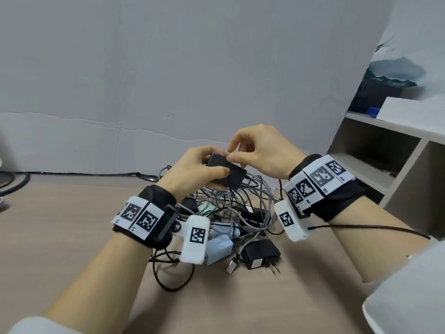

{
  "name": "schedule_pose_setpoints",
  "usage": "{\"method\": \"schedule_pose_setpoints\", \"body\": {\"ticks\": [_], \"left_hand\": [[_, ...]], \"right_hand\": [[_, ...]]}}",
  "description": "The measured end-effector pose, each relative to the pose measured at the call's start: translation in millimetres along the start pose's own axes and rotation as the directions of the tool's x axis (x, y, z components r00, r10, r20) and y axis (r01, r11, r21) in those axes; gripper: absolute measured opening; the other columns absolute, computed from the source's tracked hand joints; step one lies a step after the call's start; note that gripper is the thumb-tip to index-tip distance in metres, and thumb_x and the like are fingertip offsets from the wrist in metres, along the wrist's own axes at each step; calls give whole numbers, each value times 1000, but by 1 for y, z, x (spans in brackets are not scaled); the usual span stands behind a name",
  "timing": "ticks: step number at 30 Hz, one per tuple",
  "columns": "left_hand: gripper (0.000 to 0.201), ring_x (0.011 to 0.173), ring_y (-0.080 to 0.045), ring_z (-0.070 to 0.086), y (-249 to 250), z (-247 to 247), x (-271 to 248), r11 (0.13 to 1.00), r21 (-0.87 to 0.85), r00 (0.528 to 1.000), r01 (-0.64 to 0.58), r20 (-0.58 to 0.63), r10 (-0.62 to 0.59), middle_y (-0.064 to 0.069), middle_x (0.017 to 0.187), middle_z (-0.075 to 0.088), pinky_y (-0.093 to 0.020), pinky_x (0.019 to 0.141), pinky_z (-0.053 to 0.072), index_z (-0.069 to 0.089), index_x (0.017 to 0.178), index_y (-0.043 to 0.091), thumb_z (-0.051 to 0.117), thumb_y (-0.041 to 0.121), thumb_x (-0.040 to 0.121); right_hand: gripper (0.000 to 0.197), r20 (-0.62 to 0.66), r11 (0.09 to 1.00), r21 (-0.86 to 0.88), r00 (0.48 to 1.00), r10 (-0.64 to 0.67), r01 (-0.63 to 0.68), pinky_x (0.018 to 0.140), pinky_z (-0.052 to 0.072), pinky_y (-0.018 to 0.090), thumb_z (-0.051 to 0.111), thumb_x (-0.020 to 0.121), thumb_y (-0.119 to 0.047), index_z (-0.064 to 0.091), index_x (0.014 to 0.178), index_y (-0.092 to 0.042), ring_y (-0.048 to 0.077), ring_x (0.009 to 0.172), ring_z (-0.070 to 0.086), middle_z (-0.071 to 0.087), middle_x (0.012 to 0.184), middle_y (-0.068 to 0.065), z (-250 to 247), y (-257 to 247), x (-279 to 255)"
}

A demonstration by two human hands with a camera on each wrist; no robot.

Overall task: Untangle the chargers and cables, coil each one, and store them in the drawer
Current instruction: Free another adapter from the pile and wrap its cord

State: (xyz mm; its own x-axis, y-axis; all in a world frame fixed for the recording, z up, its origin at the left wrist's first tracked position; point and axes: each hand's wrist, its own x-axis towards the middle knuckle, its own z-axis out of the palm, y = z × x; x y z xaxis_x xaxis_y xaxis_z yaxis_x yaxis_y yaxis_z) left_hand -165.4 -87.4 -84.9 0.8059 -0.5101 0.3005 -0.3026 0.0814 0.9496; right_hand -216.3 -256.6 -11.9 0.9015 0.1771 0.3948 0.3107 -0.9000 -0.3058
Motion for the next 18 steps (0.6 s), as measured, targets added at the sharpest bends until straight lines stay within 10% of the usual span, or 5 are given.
{"method": "schedule_pose_setpoints", "body": {"ticks": [6,13,18], "left_hand": [[46,90,-34,75,-2,-18,1,999,-16,999,36,-11,-36,-20,111,71,-36,79,62,52,134,6,63,-7,91],[24,97,-39,72,-2,-22,-1,991,-127,986,32,169,-10,-24,109,72,-37,82,60,60,119,-9,55,-9,95],[35,111,-42,67,2,-19,-2,968,-250,970,29,239,33,-26,121,67,-46,91,58,56,128,-10,56,-5,93]], "right_hand": [[5,51,982,-164,993,103,-93,77,49,27,66,93,-16,69,91,-19,12,79,67,74,77,-3,-13,23,-5],[9,-129,986,104,981,144,-131,86,56,38,71,93,-18,73,85,-12,20,77,71,74,71,1,-12,44,-4],[10,-114,980,128,979,170,-156,74,52,28,69,94,-18,74,86,-14,5,63,63,72,70,0,-4,45,-3]]}}
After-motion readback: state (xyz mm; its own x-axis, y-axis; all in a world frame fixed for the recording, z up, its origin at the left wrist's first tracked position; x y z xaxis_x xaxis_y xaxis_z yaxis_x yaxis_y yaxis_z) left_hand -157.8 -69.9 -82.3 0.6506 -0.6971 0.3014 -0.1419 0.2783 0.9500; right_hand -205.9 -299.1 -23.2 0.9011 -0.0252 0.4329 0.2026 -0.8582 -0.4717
